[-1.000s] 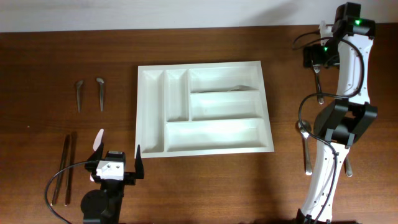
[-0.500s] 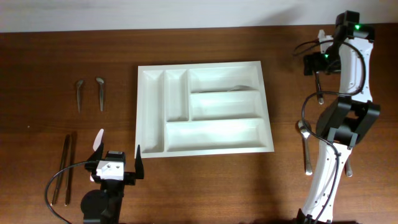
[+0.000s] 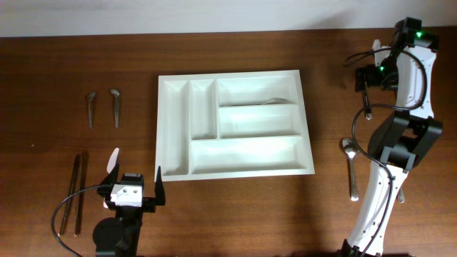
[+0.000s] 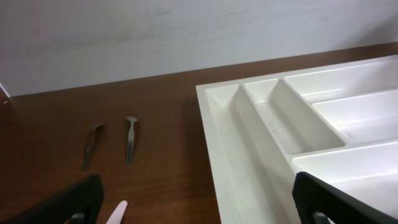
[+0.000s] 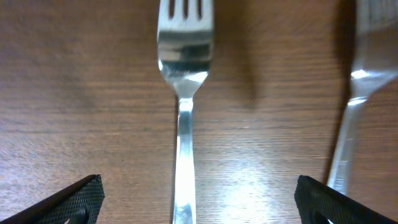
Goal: Pack container
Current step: 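Grasp the middle silver fork with the right gripper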
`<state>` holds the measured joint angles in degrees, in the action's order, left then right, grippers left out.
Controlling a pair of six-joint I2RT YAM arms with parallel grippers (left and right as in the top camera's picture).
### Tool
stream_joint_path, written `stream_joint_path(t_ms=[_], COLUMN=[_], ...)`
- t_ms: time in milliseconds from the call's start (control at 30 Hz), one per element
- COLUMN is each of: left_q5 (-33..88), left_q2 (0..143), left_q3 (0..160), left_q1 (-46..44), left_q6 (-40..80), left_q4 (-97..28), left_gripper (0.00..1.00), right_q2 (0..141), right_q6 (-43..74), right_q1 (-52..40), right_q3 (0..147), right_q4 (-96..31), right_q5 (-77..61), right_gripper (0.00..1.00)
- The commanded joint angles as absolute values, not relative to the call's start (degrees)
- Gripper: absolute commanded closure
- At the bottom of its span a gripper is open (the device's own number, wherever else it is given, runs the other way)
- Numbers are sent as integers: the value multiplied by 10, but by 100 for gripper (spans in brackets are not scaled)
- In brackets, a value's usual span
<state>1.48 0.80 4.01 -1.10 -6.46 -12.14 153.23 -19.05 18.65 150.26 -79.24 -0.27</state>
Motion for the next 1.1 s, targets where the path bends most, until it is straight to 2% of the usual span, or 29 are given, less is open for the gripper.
stream_joint_path(t_ms=[0, 567, 700, 1067], left_q5=[17, 17, 17, 17], left_q2=[4, 4, 4, 4], left_q3=[36, 36, 36, 36], left_q1=[-8, -8, -8, -8], left_q6=[-74, -74, -74, -74], left_q4=[-119, -119, -119, -119], left_gripper=[1, 1, 1, 1], right_q2=[1546, 1563, 1569, 1588], right_q6=[-200, -208, -208, -208], right_q1=[183, 183, 183, 183], right_q3=[1484, 1484, 1484, 1483], right_q4=[-795, -764, -769, -771], right_q5=[-8, -8, -8, -8], right_gripper=[1, 0, 5, 5])
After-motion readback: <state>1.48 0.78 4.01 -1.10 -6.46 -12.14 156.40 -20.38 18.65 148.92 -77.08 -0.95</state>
